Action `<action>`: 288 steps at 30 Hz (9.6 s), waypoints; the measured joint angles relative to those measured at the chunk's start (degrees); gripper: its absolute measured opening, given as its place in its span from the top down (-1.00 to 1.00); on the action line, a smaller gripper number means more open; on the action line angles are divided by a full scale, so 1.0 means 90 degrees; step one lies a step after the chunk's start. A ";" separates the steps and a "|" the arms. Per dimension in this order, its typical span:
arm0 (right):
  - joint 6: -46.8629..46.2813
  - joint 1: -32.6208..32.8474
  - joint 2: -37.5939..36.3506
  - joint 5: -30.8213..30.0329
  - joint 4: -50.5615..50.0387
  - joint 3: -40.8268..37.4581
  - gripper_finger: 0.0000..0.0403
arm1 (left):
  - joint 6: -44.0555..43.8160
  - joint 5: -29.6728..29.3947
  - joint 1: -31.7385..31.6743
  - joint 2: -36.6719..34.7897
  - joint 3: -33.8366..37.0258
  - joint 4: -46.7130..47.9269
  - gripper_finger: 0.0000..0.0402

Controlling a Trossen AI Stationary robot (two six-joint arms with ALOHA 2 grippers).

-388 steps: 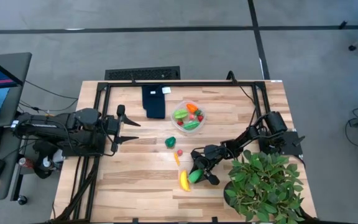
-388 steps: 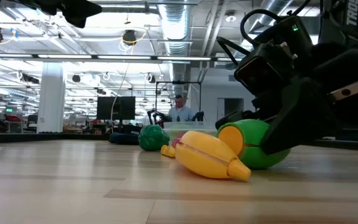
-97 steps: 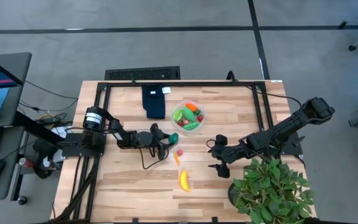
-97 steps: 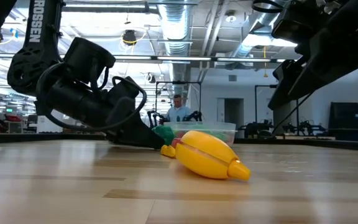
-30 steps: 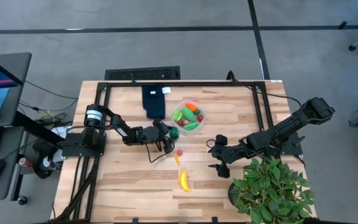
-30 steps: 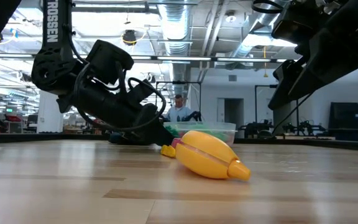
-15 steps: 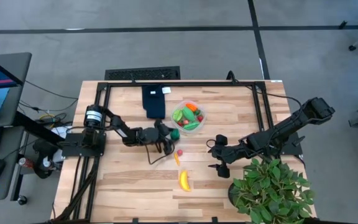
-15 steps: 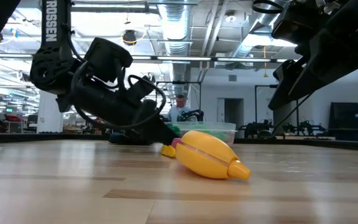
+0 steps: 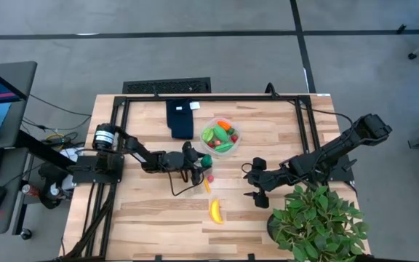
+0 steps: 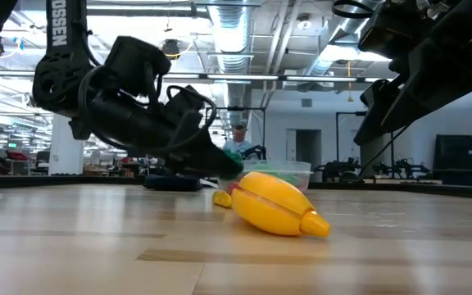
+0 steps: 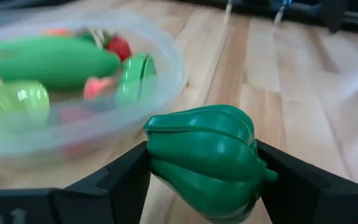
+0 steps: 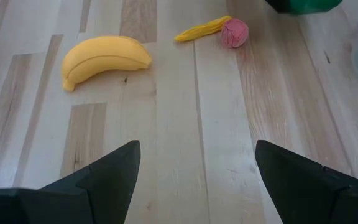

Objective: Pick and placing Produce into tupperware
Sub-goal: Put the green bell pepper into the transparent container, then put the pink peach into the transparent container

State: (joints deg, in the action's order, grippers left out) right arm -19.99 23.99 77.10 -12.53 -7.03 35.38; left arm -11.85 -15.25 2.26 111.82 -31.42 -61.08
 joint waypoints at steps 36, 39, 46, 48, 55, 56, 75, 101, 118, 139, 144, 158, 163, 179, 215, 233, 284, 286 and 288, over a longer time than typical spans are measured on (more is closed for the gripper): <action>0.0003 0.0000 0.0000 0.0000 -0.0023 -0.0002 -0.55 | 0.2551 0.1545 -0.1929 -0.1306 -0.2674 0.4995 -0.22; 0.0039 0.0000 0.0000 -0.0002 -0.0024 -0.0002 -0.55 | 0.2665 0.1701 -0.1988 -0.1306 -0.2850 0.5371 -0.22; 0.0049 0.0000 0.0000 -0.0002 -0.0024 -0.0002 -0.55 | 0.2756 0.2172 -0.2120 -0.1278 -0.2887 0.5472 -0.22; 0.0051 0.0000 0.0000 0.0000 -0.0017 -0.0002 -0.55 | 0.2758 0.2282 -0.2167 -0.1274 -0.2887 0.5471 -0.22; 0.0051 -0.0002 0.0000 -0.0002 0.0022 -0.0002 -0.55 | 0.2756 0.2596 -0.2299 -0.1274 -0.2885 0.5290 -0.22; 0.0051 -0.0002 0.0000 -0.0002 0.0023 -0.0002 -0.55 | 0.2756 0.2625 -0.2304 -0.1274 -0.2885 0.5275 -0.22; 0.0051 -0.0002 0.0000 -0.0002 0.0022 -0.0002 -0.55 | 0.2775 0.2716 -0.2251 -0.1248 -0.2822 0.4779 -0.22; 0.0107 0.0032 0.0000 -0.0097 0.0019 -0.0002 -0.55 | 0.3000 0.2830 -0.2244 -0.0460 -0.2819 0.4906 -0.31; 0.0106 0.0032 0.0000 -0.0097 0.0019 -0.0002 -0.55 | 0.3020 0.2825 -0.2251 -0.0492 -0.3016 0.4755 -0.39; -0.0066 0.0032 0.0002 -0.0117 0.0624 -0.0591 -0.55 | 0.4076 0.4157 -0.1345 -0.1308 -0.4372 0.9345 -0.39; -0.0103 -0.0253 0.0005 -0.0119 0.1060 -0.0889 -0.55 | 0.4071 0.4020 -0.0601 -0.1539 -0.4366 1.0069 -0.39; 0.0576 -0.0435 0.0339 -0.0121 0.3015 -0.0998 -0.55 | 0.2437 0.3240 0.0505 -0.1677 -0.3642 1.1637 -0.39; 0.0969 -0.0393 0.1189 -0.0111 0.4139 -0.0991 -0.55 | 0.2014 0.3026 0.0631 -0.1872 -0.2909 1.1223 -0.39; 0.0897 -0.0807 0.1819 -0.0091 0.4958 -0.0986 -0.55 | 0.0815 0.1573 0.0859 -0.5674 -0.0145 0.9220 -0.39; 0.1606 -0.1489 0.4826 0.0590 0.7405 0.0175 -0.55 | 0.1095 0.0026 0.1754 -0.9511 0.2995 0.5566 -0.39; 0.1613 -0.1690 0.4826 0.0576 0.7339 0.0306 -0.48 | 0.1123 0.0028 0.1754 -0.9509 0.2995 0.5578 -0.39; 0.1602 -0.1693 0.5141 0.1009 0.7130 0.0712 0.36 | 0.1056 0.0054 0.1751 -0.9507 0.2992 0.5750 -0.39; 0.1603 -0.1693 0.5141 0.1033 0.7130 0.0712 0.38 | 0.1056 0.0056 0.1751 -0.9507 0.2992 0.5756 -0.39; 0.1601 -0.1690 0.5141 0.1049 0.7130 0.0712 0.38 | 0.1056 0.0057 0.1751 -0.9507 0.2992 0.5756 -0.39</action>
State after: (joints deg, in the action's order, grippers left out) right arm -5.58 8.78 123.37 -3.10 57.14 41.78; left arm -2.35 -14.74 18.02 26.26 -4.49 -9.28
